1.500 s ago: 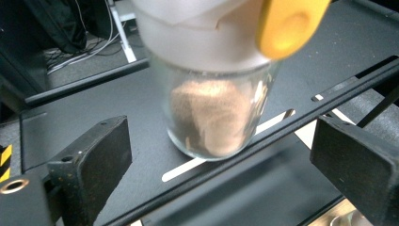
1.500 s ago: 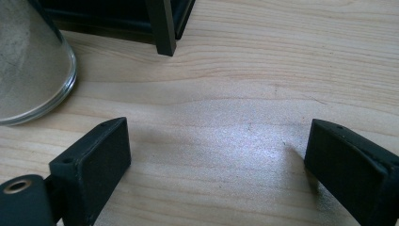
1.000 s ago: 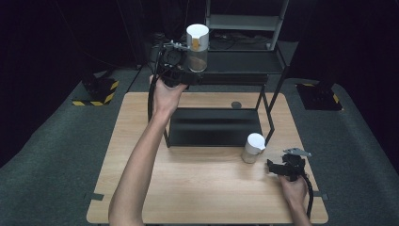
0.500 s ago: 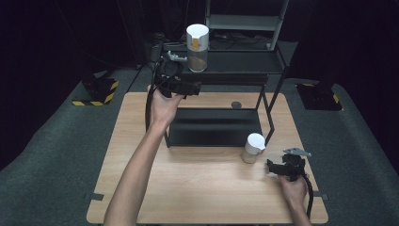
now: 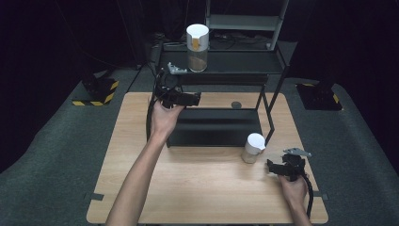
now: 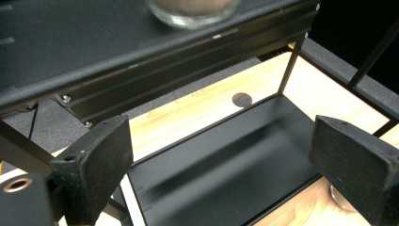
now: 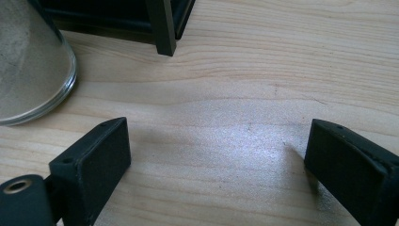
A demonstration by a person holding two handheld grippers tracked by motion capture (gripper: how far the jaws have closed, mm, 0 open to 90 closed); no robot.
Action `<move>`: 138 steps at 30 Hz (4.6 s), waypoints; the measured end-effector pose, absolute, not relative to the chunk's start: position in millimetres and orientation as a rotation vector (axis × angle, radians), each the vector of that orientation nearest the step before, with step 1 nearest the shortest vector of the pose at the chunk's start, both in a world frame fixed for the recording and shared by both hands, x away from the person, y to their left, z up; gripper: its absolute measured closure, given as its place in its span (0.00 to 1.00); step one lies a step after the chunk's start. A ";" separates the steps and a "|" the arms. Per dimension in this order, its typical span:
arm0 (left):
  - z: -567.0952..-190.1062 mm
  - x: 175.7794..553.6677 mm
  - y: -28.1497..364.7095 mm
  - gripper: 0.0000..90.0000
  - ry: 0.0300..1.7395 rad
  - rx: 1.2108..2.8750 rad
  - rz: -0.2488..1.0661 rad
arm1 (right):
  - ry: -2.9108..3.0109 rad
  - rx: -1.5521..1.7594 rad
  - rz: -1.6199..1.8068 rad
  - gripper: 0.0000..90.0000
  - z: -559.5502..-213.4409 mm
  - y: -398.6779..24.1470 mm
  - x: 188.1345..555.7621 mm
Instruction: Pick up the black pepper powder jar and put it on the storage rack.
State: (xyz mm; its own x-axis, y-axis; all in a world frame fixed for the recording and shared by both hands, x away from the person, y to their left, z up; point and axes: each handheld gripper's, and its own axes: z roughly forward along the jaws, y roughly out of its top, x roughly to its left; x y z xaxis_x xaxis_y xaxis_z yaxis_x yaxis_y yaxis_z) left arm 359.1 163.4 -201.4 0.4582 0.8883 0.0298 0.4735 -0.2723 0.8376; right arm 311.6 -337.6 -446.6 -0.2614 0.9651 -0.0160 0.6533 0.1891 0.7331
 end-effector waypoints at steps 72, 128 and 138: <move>-338.6 327.0 186.1 0.08 1.257 1.908 0.557 | 1.987 1.510 0.853 0.08 -446.7 -337.4 311.6; -450.2 318.8 155.7 0.06 1.400 1.966 0.590 | 1.988 1.510 0.853 0.08 -446.6 -337.1 311.9; -450.3 316.7 153.5 0.06 1.405 1.965 0.600 | 1.987 1.511 0.853 0.08 -446.6 -337.0 311.9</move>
